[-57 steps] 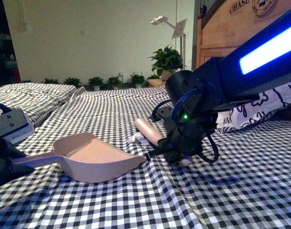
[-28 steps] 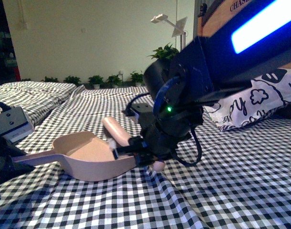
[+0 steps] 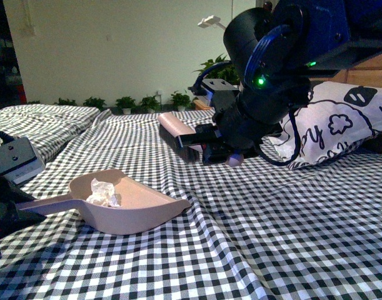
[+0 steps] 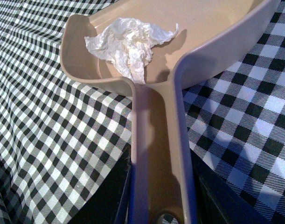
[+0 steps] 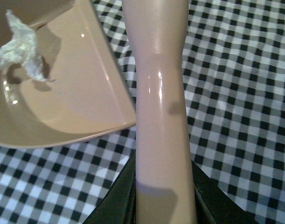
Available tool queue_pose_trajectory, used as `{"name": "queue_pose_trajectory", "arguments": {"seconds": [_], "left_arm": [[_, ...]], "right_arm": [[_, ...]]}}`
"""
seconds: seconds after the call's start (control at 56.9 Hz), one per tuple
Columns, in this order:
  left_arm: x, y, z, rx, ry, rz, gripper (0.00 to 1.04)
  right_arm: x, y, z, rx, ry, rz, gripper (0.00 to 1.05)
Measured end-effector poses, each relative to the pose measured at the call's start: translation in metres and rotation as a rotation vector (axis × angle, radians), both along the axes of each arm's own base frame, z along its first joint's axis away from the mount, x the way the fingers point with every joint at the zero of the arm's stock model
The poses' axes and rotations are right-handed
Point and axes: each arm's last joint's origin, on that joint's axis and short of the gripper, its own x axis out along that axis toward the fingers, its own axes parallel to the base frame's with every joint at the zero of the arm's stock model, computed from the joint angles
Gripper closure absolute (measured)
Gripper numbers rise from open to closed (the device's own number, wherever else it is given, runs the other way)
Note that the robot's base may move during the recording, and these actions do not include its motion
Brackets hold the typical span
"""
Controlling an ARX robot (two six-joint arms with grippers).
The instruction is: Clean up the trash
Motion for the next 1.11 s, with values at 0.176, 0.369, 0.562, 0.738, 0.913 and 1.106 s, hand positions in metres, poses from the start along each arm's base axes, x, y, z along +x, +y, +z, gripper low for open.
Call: {"name": "queue_pose_trajectory", "arguments": {"seconds": [0.176,0.369,0.562,0.738,0.913,1.106], "left_arm": [[0.000,0.000,0.000,0.000,0.000,0.000,0.76],[0.000,0.000,0.000,0.000,0.000,0.000,0.76],[0.000,0.000,0.000,0.000,0.000,0.000,0.76],[0.007,-0.001,0.008,-0.229,0.029,0.111,0.76],[0.017,0.002,0.026,-0.280,-0.006,0.217,0.76],[0.028,0.011,0.062,-0.313,-0.138,0.360,0.76]], "right_arm": [[0.009,-0.029,-0.003,-0.003,-0.034,-0.080,0.84],[0.008,-0.073,0.001,0.007,-0.044,-0.178,0.84],[-0.009,-0.110,0.022,0.025,-0.089,-0.255,0.84],[-0.022,-0.120,0.029,0.041,-0.108,-0.263,0.84],[-0.027,-0.123,0.028,0.044,-0.103,-0.269,0.84],[-0.038,-0.135,0.045,0.074,-0.157,-0.307,0.84]]}}
